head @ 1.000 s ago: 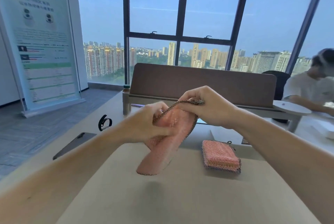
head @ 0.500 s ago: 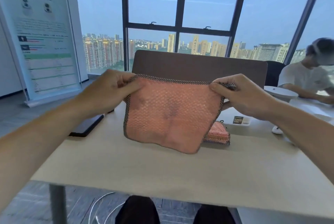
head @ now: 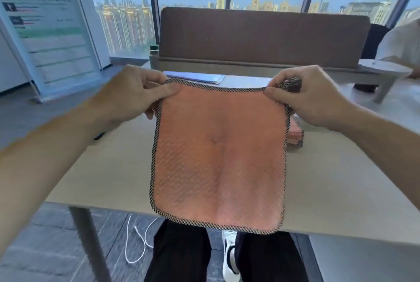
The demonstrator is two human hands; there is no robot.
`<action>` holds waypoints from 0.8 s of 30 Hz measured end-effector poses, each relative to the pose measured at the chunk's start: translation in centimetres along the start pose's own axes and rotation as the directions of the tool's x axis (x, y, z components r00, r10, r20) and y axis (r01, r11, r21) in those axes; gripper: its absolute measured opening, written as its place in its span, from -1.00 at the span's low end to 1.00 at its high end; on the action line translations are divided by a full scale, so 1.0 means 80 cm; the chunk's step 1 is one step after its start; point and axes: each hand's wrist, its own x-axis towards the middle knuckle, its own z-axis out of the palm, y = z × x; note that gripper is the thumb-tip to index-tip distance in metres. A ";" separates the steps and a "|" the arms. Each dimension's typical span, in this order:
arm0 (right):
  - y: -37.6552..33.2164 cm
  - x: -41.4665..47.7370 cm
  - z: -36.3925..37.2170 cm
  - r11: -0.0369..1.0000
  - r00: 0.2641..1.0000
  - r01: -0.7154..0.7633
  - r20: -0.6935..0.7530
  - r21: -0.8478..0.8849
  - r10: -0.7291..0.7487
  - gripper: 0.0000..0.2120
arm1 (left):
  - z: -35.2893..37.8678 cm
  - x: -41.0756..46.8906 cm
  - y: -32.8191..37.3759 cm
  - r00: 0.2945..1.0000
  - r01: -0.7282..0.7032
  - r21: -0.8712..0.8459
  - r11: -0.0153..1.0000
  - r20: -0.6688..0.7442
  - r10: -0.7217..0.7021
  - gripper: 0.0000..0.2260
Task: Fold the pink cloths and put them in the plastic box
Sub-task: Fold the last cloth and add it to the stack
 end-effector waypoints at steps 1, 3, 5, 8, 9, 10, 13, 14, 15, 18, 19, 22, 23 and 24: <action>0.017 0.005 0.016 0.999 0.999 -0.016 0.028 -0.031 0.017 -0.91 | 0.010 0.008 -0.021 0.999 0.048 0.007 0.999 0.019 -0.048 -0.81; 0.054 0.016 0.048 0.993 0.994 -0.056 0.083 -0.103 0.064 -0.91 | 0.028 0.023 -0.063 0.987 0.145 0.030 0.989 0.066 -0.147 -0.77; 0.084 0.025 0.078 0.970 0.988 -0.057 0.127 -0.235 0.089 -0.92 | 0.046 0.038 -0.100 0.968 0.223 0.069 0.972 0.101 -0.229 -0.74; 0.101 0.034 0.108 0.907 0.984 0.005 0.162 -0.421 0.069 -0.93 | 0.070 0.054 -0.135 0.955 0.262 0.184 0.947 0.091 -0.282 -0.82; 0.103 0.038 0.116 0.885 0.986 0.018 0.153 -0.466 0.060 -0.87 | 0.075 0.058 -0.141 0.963 0.240 0.262 0.935 0.055 -0.262 -0.85; 0.105 0.041 0.122 0.860 0.992 0.047 0.124 -0.509 0.019 -0.81 | 0.077 0.060 -0.144 0.978 0.191 0.367 0.910 0.009 -0.209 -0.82; 0.098 0.029 0.148 0.808 0.989 0.140 0.115 -0.572 -0.090 -0.63 | 0.086 0.042 -0.140 0.999 -0.041 0.542 0.840 0.052 0.015 -0.59; 0.094 0.021 0.159 0.812 0.983 0.144 0.178 -0.565 -0.051 -0.55 | 0.093 0.032 -0.138 0.990 -0.096 0.542 0.835 0.140 0.023 -0.51; 0.089 0.012 0.171 0.829 0.966 0.119 0.258 -0.547 0.032 -0.47 | 0.102 0.023 -0.137 0.971 -0.131 0.547 0.827 0.241 -0.005 -0.42; 0.099 -0.010 0.205 0.846 0.883 0.024 0.407 -0.533 0.231 -0.29 | 0.129 0.009 -0.160 0.889 -0.160 0.624 0.765 0.428 -0.163 -0.26; 0.106 -0.013 0.210 0.840 0.873 0.007 0.413 -0.543 0.259 -0.26 | 0.132 0.009 -0.168 0.877 -0.165 0.642 0.748 0.443 -0.187 -0.25; 0.120 -0.013 0.210 0.819 0.870 0.026 0.417 -0.573 0.265 -0.20 | 0.134 0.012 -0.181 0.886 -0.181 0.661 0.728 0.430 -0.171 -0.26; 0.121 -0.014 0.210 0.815 0.868 0.033 0.421 -0.579 0.264 -0.19 | 0.134 0.013 -0.182 0.886 -0.174 0.665 0.727 0.428 -0.180 -0.26; 0.121 -0.015 0.209 0.816 0.863 0.032 0.428 -0.577 0.268 -0.18 | 0.134 0.014 -0.181 0.887 -0.154 0.650 0.744 0.422 -0.185 -0.26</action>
